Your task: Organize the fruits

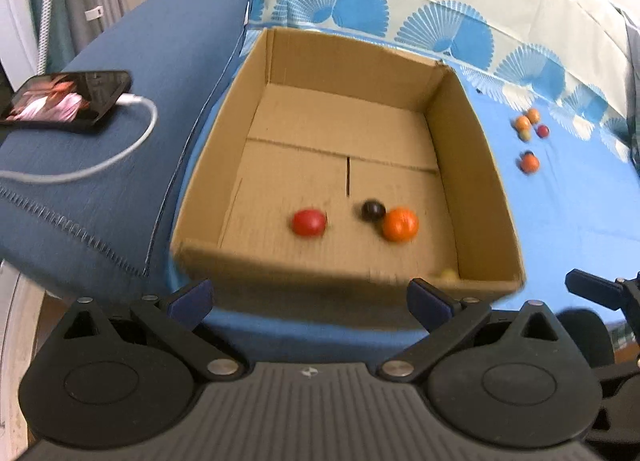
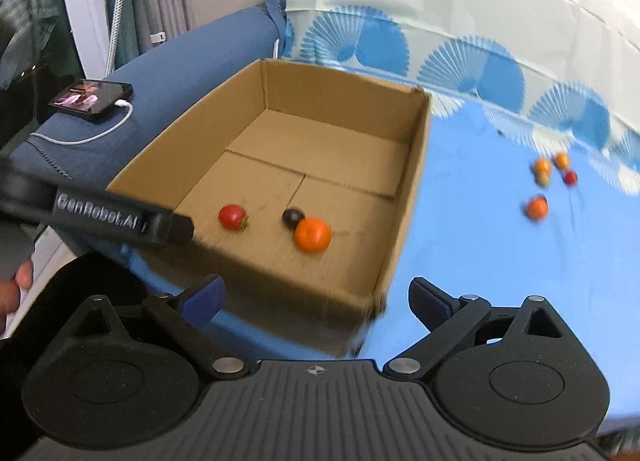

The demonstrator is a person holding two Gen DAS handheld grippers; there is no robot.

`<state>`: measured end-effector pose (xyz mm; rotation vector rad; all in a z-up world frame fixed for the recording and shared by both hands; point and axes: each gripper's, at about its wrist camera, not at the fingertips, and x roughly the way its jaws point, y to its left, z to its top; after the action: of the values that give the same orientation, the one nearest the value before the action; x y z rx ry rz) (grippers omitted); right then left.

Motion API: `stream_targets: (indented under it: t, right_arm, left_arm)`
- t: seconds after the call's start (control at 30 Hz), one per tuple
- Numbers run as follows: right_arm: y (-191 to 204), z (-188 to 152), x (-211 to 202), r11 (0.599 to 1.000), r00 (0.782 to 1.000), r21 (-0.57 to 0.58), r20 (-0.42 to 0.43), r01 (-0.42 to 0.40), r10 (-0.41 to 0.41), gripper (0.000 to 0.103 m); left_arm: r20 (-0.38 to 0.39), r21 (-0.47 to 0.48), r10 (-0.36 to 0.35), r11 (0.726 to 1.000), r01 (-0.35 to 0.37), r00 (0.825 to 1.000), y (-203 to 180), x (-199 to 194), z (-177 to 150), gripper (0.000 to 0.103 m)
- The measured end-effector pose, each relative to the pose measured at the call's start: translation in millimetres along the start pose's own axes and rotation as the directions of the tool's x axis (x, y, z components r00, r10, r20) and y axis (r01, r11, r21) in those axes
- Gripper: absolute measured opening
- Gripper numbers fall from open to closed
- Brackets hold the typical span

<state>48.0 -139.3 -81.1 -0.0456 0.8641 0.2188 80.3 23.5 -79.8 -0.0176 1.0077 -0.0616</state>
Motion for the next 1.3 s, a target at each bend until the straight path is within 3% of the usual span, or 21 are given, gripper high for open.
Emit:
stream_targets:
  t: [0.43, 1.3]
  right_arm:
    - [12, -24, -74, 0.999, 0.982, 0.005, 0.184, 0.049, -0.049, 0.102]
    - [10, -35, -97, 0.999, 0.971, 0.036, 0.234, 0.038, -0.045, 0.102]
  left_arm:
    - [0.101, 0.025, 0.009, 1.0, -0.012, 0.995, -11, -60, -34, 0.103]
    - [0.131, 0.043, 0.009, 0.999, -0.015, 0.991, -17, -82, -42, 0.103]
